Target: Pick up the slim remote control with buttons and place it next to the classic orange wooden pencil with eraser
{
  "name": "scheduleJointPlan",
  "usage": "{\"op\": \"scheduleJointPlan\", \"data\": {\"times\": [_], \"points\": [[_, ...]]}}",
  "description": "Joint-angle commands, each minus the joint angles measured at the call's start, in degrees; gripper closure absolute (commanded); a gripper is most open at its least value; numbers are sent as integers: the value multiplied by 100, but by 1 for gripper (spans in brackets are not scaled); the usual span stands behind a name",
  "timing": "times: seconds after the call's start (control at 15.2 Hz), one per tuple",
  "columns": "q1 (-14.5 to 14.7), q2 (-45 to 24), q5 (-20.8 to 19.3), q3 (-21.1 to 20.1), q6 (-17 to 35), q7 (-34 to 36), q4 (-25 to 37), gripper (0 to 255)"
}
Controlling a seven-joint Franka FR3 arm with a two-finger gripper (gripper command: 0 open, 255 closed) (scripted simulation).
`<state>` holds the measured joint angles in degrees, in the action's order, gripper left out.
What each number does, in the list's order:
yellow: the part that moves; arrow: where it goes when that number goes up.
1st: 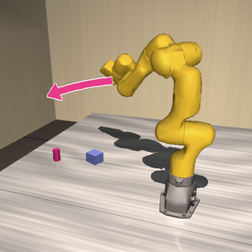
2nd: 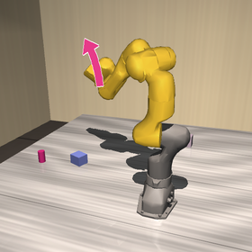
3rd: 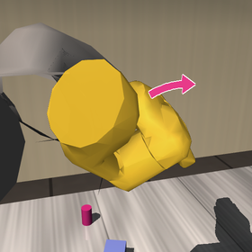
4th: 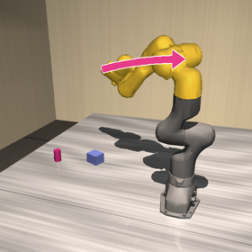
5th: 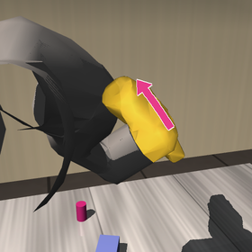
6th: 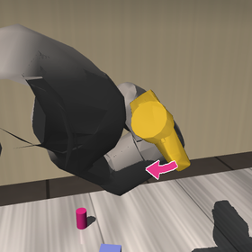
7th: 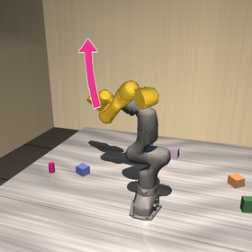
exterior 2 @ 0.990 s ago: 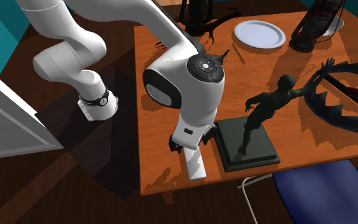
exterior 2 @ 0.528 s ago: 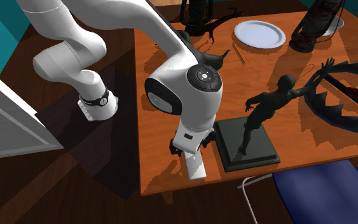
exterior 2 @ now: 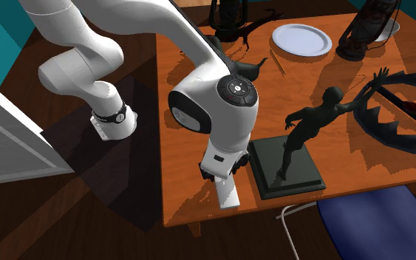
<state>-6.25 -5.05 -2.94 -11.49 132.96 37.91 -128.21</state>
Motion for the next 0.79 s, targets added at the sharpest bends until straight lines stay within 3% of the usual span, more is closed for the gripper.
{"op": "scheduleJointPlan", "data": {"times": [0.0,0.33,0.73], "points": [[0,-1,-1,0,0,-1,-1,255],[0,-3,-1,0,0,-1,0,255],[-7,276,88,-8,-444,-70,173,255]]}}
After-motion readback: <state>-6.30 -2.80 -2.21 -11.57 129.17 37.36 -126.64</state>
